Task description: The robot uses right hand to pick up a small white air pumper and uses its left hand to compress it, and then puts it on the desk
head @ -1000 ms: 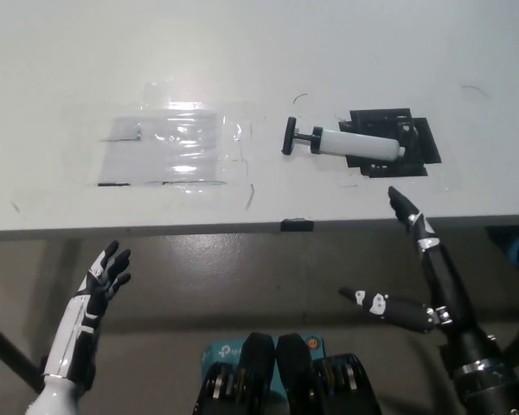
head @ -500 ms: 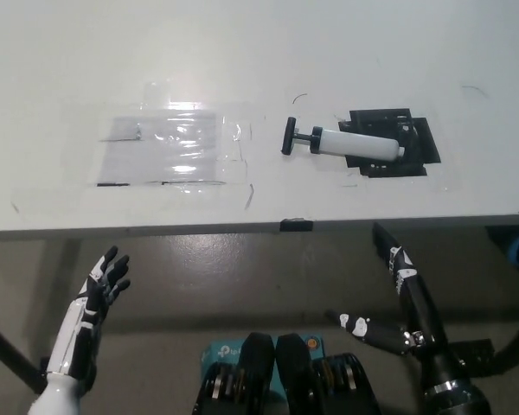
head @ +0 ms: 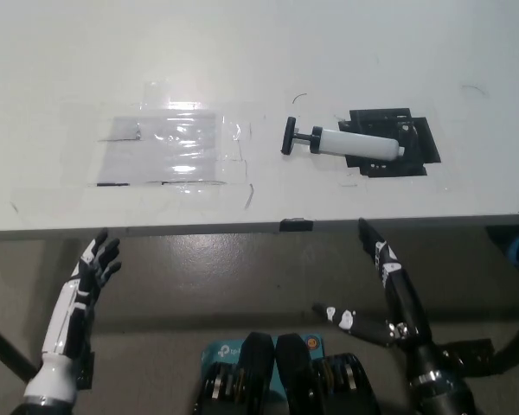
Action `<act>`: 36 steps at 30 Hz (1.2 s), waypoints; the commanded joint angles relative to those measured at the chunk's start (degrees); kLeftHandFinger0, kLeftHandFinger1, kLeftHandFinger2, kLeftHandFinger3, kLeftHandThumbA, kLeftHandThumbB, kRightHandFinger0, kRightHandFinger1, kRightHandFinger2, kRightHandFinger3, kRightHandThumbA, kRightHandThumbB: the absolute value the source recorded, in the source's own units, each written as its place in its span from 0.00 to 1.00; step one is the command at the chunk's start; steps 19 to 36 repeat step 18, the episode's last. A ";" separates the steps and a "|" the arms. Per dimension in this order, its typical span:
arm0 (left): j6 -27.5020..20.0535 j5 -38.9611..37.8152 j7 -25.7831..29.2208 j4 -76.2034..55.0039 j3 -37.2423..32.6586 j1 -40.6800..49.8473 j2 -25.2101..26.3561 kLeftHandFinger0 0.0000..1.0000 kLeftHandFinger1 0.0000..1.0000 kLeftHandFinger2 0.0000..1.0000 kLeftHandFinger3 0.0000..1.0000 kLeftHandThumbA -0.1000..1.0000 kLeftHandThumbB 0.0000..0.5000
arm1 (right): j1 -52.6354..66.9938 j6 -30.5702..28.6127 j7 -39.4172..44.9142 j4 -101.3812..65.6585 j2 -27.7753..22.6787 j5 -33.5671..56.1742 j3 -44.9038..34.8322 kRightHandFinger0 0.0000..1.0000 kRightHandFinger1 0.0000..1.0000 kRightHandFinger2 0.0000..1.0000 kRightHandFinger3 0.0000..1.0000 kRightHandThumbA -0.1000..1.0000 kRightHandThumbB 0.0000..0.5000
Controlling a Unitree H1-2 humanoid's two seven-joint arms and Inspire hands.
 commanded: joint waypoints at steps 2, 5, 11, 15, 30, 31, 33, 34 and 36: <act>-2.71 -0.30 -0.54 -0.14 0.18 -1.37 0.72 1.00 1.00 1.00 1.00 1.00 0.14 | -2.14 -4.23 -3.18 0.05 -0.94 -0.42 0.93 1.00 1.00 1.00 1.00 1.00 0.28; -2.48 -0.10 -0.52 0.25 -0.07 -2.44 0.54 1.00 1.00 1.00 1.00 1.00 0.08 | -3.02 -3.96 -2.99 0.00 -1.49 -0.58 0.83 1.00 1.00 1.00 1.00 1.00 0.30; -2.34 -0.29 -0.53 -0.18 -0.26 -1.73 0.18 1.00 1.00 1.00 1.00 1.00 0.10 | -2.82 -4.23 -3.85 0.27 -2.26 -0.58 1.78 1.00 1.00 1.00 1.00 1.00 0.30; -1.55 0.09 -0.67 -1.61 -0.76 0.48 -0.08 1.00 1.00 1.00 1.00 1.00 0.09 | -0.56 -4.23 -4.00 -0.89 -2.18 -0.46 2.32 1.00 1.00 1.00 1.00 1.00 0.31; -1.99 1.32 -0.64 -2.56 -1.92 3.08 -0.56 1.00 1.00 1.00 1.00 1.00 0.10 | 2.35 -4.23 -4.24 -2.68 -2.35 -0.49 2.84 1.00 1.00 1.00 1.00 0.99 0.28; -1.99 1.32 -0.64 -2.56 -1.92 3.08 -0.56 1.00 1.00 1.00 1.00 1.00 0.10 | 2.35 -4.23 -4.24 -2.68 -2.35 -0.49 2.84 1.00 1.00 1.00 1.00 0.99 0.28; -1.99 1.32 -0.64 -2.56 -1.92 3.08 -0.56 1.00 1.00 1.00 1.00 1.00 0.10 | 2.35 -4.23 -4.24 -2.68 -2.35 -0.49 2.84 1.00 1.00 1.00 1.00 0.99 0.28; -1.99 1.32 -0.64 -2.56 -1.92 3.08 -0.56 1.00 1.00 1.00 1.00 1.00 0.10 | 2.35 -4.23 -4.24 -2.68 -2.35 -0.49 2.84 1.00 1.00 1.00 1.00 0.99 0.28; -1.99 1.32 -0.64 -2.56 -1.92 3.08 -0.56 1.00 1.00 1.00 1.00 1.00 0.10 | 2.35 -4.23 -4.24 -2.68 -2.35 -0.49 2.84 1.00 1.00 1.00 1.00 0.99 0.28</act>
